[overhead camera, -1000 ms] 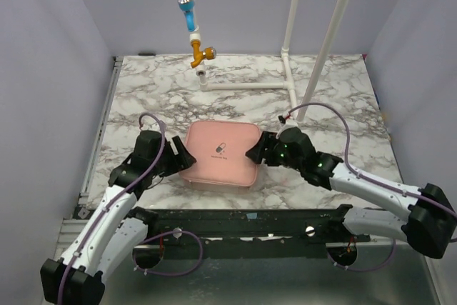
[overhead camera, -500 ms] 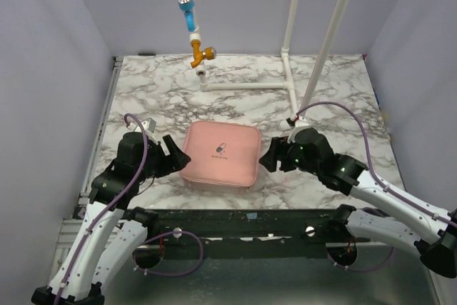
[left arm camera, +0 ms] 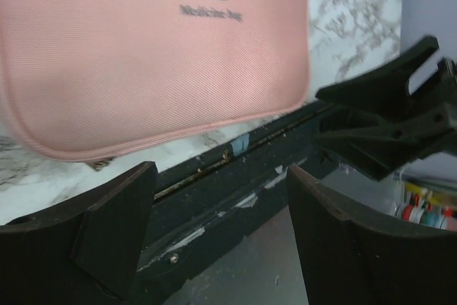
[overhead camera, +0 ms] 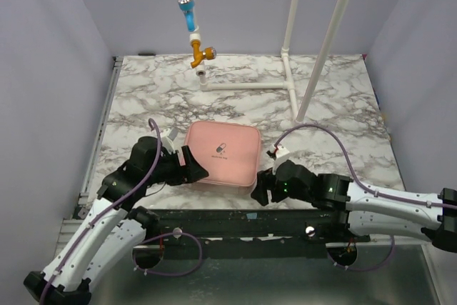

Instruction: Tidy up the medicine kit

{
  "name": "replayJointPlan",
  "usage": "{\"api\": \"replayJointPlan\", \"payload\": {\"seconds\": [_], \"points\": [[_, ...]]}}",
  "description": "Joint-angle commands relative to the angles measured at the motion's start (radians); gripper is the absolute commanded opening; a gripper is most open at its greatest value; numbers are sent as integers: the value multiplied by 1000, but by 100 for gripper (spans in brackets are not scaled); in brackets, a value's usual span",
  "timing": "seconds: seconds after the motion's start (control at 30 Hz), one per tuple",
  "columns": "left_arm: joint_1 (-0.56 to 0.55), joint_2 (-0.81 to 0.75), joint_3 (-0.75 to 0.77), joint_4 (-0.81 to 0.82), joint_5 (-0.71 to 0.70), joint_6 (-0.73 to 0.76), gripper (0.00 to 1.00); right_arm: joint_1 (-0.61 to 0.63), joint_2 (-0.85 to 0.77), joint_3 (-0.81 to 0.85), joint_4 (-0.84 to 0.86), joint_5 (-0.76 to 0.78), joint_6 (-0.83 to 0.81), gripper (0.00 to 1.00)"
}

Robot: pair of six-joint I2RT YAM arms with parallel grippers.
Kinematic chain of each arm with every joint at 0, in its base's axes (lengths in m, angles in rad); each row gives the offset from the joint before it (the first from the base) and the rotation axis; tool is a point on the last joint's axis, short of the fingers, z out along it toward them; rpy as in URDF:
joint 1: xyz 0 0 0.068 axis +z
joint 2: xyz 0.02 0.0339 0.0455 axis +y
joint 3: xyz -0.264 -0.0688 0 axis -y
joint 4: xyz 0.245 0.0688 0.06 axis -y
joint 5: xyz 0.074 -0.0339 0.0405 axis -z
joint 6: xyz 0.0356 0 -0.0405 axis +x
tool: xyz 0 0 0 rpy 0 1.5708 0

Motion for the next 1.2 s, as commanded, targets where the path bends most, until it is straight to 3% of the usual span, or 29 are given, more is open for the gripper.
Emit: {"api": "replayJointPlan", "payload": {"seconds": [0.0, 0.1, 0.37, 0.5, 0.67, 0.93, 1.17], "points": [[-180, 10, -1, 100, -54, -103, 75, 58, 33, -2, 62, 109, 23, 71], [-250, 34, 1, 135, -121, -129, 74, 124, 77, -9, 88, 177, 45, 72], [-276, 98, -19, 265, -169, -172, 73, 334, 200, -1, 122, 516, 195, 66], [-278, 124, -38, 300, -184, -180, 73, 353, 239, -19, 163, 610, 260, 59], [-280, 140, -60, 336, -173, -194, 73, 355, 291, -36, 246, 670, 283, 50], [-280, 155, -69, 351, -174, -199, 73, 354, 412, 4, 289, 712, 322, 45], [-281, 161, -100, 374, -159, -208, 73, 353, 413, -25, 347, 734, 343, 36]]}}
